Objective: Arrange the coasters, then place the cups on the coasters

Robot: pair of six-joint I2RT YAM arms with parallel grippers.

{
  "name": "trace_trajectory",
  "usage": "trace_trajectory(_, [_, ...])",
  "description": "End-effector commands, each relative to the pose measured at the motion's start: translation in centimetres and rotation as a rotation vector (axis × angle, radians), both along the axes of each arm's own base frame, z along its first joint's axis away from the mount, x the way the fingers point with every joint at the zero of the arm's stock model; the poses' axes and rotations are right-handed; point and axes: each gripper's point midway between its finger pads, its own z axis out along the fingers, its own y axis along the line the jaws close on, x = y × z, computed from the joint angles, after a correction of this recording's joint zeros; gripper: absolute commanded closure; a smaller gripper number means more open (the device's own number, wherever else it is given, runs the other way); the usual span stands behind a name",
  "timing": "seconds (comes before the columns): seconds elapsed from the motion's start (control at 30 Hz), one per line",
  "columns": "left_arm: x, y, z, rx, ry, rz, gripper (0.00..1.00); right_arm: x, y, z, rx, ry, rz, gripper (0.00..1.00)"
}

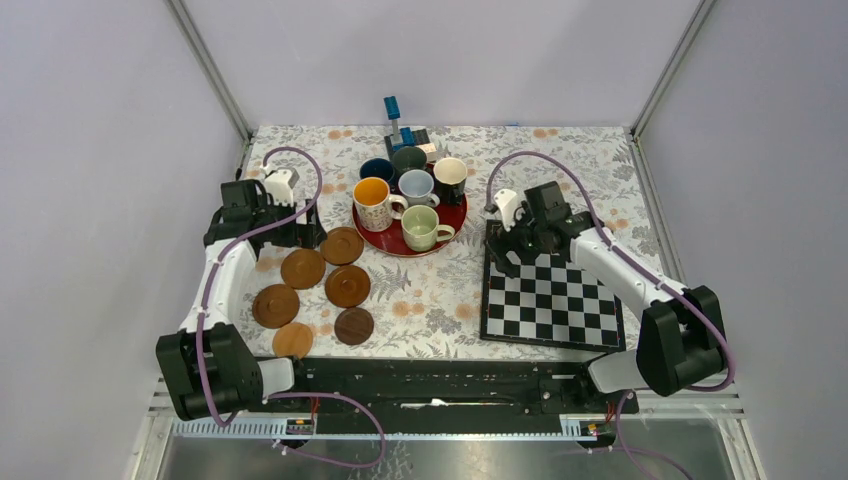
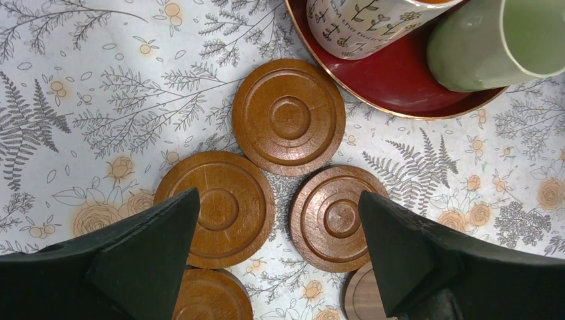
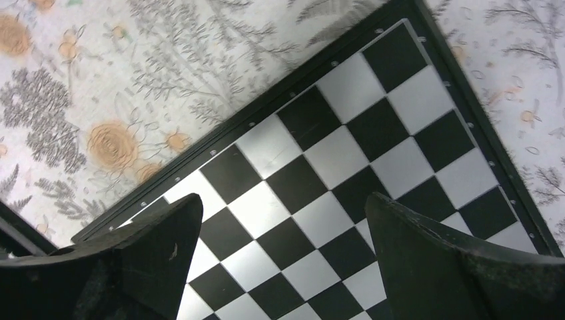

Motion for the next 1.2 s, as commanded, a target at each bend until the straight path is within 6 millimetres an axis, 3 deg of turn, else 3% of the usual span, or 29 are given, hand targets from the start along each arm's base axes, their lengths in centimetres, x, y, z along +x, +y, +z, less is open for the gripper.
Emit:
trace_trajectory(0.0, [0.4, -0.8, 2.1, -0.016, -0.079, -0.048, 0.01, -2.5, 0.4, 0.3, -0.088, 0.023, 0.116, 0.00])
trace_trajectory(0.27, [0.4, -0.7, 0.9, -0.032, -0.021, -0.025, 0.01, -11.3, -2.9, -0.4, -0.262, 0.142, 0.380, 0.00])
trace_trajectory(0.43, [1.0, -1.1, 1.0, -0.065, -0.010, -0.032, 0.01, -13.4, -4.9, -2.8, -0.421, 0.095, 0.448, 0.00])
trace_trajectory(0.63, [1.5, -1.2, 1.3, -0.068, -0.012, -0.032, 0.01, -14.1, -8.2, -5.4, -0.659, 0.058, 0.448, 0.00])
trace_trajectory(0.87, [1.6, -1.2, 0.6, -0.067, 0.012, -0.027, 0.01, -15.5, -6.8, -5.8, -0.642, 0.024, 0.476, 0.00])
trace_trajectory(1.0, [1.6, -1.3, 0.3, -0.073, 0.024, -0.023, 0.01, -13.9, -7.8, -6.4, -0.726, -0.057, 0.423, 0.00])
trace_trajectory(1.17, [1.6, -1.4, 0.3, -0.073, 0.022, -0.027, 0.01, -11.2, -8.0, -5.4, -0.788, -0.176, 0.319, 0.00])
